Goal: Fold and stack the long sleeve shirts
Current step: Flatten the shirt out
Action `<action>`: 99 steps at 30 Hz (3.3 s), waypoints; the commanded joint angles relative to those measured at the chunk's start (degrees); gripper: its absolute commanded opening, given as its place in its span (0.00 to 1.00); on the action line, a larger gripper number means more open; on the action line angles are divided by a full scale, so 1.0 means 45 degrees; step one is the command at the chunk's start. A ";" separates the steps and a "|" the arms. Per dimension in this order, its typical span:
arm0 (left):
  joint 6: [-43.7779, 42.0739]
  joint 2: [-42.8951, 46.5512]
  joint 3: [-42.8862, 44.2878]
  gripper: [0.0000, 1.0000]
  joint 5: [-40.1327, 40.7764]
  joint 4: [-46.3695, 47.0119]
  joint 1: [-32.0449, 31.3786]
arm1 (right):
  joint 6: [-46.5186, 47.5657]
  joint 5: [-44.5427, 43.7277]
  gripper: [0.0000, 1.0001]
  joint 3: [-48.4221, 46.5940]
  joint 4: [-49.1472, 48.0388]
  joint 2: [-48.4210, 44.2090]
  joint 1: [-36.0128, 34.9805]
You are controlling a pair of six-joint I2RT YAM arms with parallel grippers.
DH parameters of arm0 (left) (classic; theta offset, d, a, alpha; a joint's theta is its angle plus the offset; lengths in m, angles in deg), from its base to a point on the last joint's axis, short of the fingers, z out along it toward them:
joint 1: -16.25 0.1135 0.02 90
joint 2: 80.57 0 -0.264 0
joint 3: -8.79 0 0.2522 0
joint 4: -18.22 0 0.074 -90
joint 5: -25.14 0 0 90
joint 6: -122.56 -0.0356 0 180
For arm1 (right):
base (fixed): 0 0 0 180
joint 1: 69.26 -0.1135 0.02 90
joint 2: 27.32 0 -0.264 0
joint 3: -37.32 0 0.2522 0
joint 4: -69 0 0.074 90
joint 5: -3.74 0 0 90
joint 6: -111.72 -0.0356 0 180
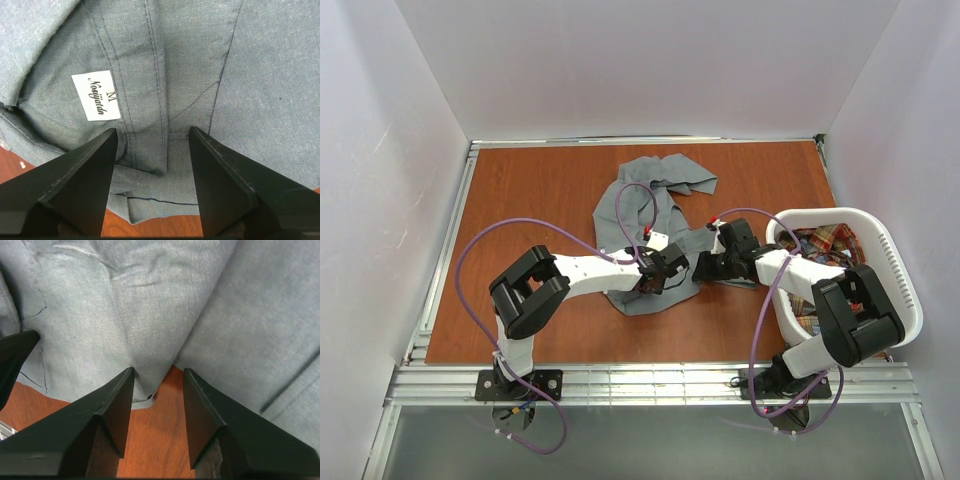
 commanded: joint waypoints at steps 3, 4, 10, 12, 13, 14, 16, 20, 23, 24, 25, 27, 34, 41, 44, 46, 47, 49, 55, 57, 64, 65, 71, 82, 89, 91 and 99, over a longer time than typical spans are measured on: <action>0.0175 0.0398 -0.0140 0.55 0.0846 -0.0282 0.0002 | 0.0119 0.0465 0.34 0.0089 -0.0200 0.0647 -0.0013; 0.0213 0.0379 -0.0140 0.55 0.0885 -0.0282 0.0021 | 0.0100 0.0524 0.31 0.0089 -0.0200 0.0667 -0.0033; 0.0350 0.0495 -0.0257 0.56 0.1022 -0.0263 0.0041 | 0.0275 0.0876 0.31 -0.0106 -0.0239 0.0336 -0.0461; 0.0370 0.0554 -0.0277 0.56 0.0964 -0.0204 0.0119 | 0.0217 0.0857 0.31 -0.0203 -0.0220 0.0355 -0.0599; 0.0351 0.0574 -0.0277 0.56 0.0924 -0.0184 0.0235 | 0.0140 0.0837 0.27 -0.0204 -0.0220 0.0393 -0.0638; 0.0350 0.0632 -0.0297 0.56 0.0905 -0.0146 0.0294 | 0.0081 0.0779 0.22 -0.0204 -0.0201 0.0471 -0.0677; 0.0370 0.0711 -0.0336 0.57 0.0885 -0.0029 0.0469 | -0.0075 0.0525 0.07 -0.0087 -0.0161 0.0491 -0.0678; 0.0292 0.0789 -0.0414 0.57 0.0885 0.0128 0.0724 | -0.0134 0.0368 0.01 -0.0009 -0.0083 0.0394 -0.0678; 0.0136 0.0867 -0.0472 0.56 0.1060 0.0109 0.0997 | -0.0076 0.0271 0.01 -0.0009 0.0092 0.0316 -0.0678; 0.0097 0.0964 -0.0492 0.57 0.1080 0.0128 0.1172 | -0.0057 0.0135 0.01 -0.0009 0.0170 0.0316 -0.0678; 0.0000 0.1023 -0.0569 0.57 0.1061 0.0186 0.1251 | -0.0037 0.0076 0.01 0.0011 0.0267 0.0277 -0.0678; -0.0079 0.1159 -0.0570 0.57 0.1061 0.0187 0.1485 | -0.0056 -0.0003 0.01 0.0050 0.0307 0.0238 -0.0678; -0.0372 0.1823 -0.0746 0.56 0.0963 0.0284 0.1993 | -0.0017 -0.0237 0.01 0.0089 0.0639 0.0082 -0.0678; -0.0372 0.2487 -0.1740 0.28 0.0788 0.0538 0.2813 | -0.0017 -0.0296 0.01 0.0109 0.0717 -0.0114 -0.0678; -0.0372 0.2877 -0.2014 0.04 0.0651 0.0694 0.3185 | 0.0099 -0.0354 0.01 -0.0008 0.0932 -0.0270 -0.0678; -0.0469 0.3151 -0.2191 0.00 0.0573 0.0714 0.3516 | 0.0274 -0.0393 0.01 -0.0183 0.1243 -0.0503 -0.0678; -0.0509 0.3442 -0.2211 0.00 0.0534 0.0695 0.3846 | 0.0334 -0.0490 0.01 -0.0300 0.1458 -0.0621 -0.0658; -0.1015 0.3912 -0.2017 0.00 0.0183 0.0947 0.4335 | 0.0509 -0.0782 0.01 -0.0768 0.2062 -0.1069 -0.0658; -0.2715 0.4189 0.1448 0.00 -0.1689 0.1886 0.6327 | 0.1369 -0.2639 0.01 -0.3812 0.4211 -0.2475 -0.0678; -0.2833 0.3954 0.2705 0.00 -0.2997 0.1847 0.7167 | 0.1757 -0.3167 0.01 -0.5433 0.5051 -0.2962 -0.0697; -0.2639 0.4844 0.5682 0.00 -0.4410 0.2061 0.8809 | 0.2463 -0.0591 0.01 -0.7801 0.5620 -0.4235 -0.1982; -0.2541 0.5296 0.4616 0.00 -0.4273 0.2178 0.9178 | 0.2425 -0.0395 0.01 -0.7821 0.5620 -0.4216 -0.3050; -0.0258 0.9821 -0.1480 0.06 -0.1697 0.2726 1.0760 | 0.1353 -0.1188 0.01 -0.6924 0.5114 -0.2267 -0.8711; -0.0175 1.2393 -0.4598 0.54 -0.1983 0.1730 1.4553 | 0.0999 -0.2127 0.48 -0.8349 0.5053 0.2212 -1.1557; -0.1857 1.1143 -0.4181 0.74 -0.8523 0.1964 1.4475 | -0.0271 -0.3750 0.54 -0.4700 0.5230 -0.0365 -0.6257; -0.1643 1.0927 -0.4495 0.78 -1.0244 0.2392 1.3874 | -0.0155 -0.3462 0.56 -0.3800 0.4957 -0.0913 -0.4555; -0.1116 0.8508 -0.5237 0.80 -0.9253 0.3447 1.1642 | -0.0232 -0.2172 0.64 -0.2958 0.2946 0.0157 -0.2123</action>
